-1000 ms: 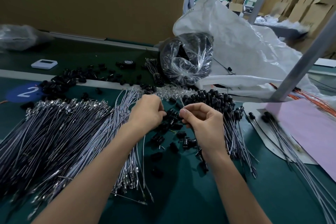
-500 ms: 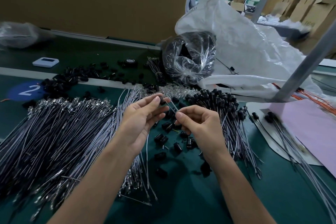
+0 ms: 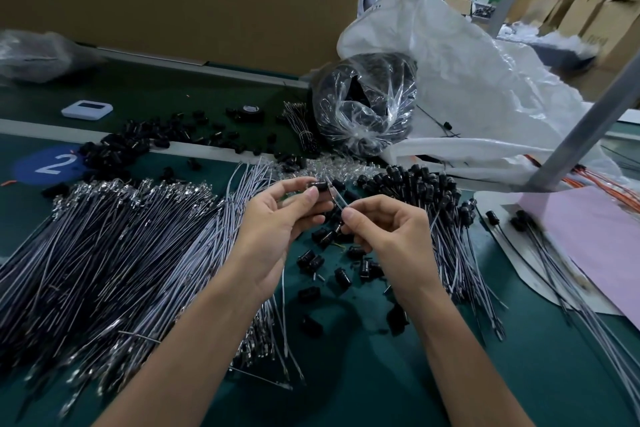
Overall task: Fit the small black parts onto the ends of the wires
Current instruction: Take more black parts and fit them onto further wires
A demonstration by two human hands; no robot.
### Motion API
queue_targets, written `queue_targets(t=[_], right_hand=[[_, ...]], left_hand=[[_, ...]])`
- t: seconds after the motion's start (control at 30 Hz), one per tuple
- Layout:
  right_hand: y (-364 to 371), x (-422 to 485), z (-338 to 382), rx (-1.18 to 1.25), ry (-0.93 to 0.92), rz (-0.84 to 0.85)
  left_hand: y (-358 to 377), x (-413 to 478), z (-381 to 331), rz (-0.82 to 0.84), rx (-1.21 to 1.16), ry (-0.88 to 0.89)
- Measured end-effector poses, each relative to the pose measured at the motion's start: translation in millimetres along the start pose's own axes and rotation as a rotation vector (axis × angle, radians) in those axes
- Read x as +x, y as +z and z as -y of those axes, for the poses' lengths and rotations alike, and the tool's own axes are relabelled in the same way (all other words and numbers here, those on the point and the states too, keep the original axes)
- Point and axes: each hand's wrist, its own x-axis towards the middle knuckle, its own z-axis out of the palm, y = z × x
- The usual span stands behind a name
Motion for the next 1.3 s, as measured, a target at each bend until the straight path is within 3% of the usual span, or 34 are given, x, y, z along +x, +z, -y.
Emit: queue_targets(t=[0.53,1.3], right_hand=[[-2.1,0.6,2.1,0.06,0.059,0.039],[-3.7,2.2,-1.0,0.012,-0.024,0.01]], left_hand=[[-2.6,-1.4,-2.2,-0.003,0.088,0.048],[-2.8,-3.0,1.3,0.071,0.124,0.081]])
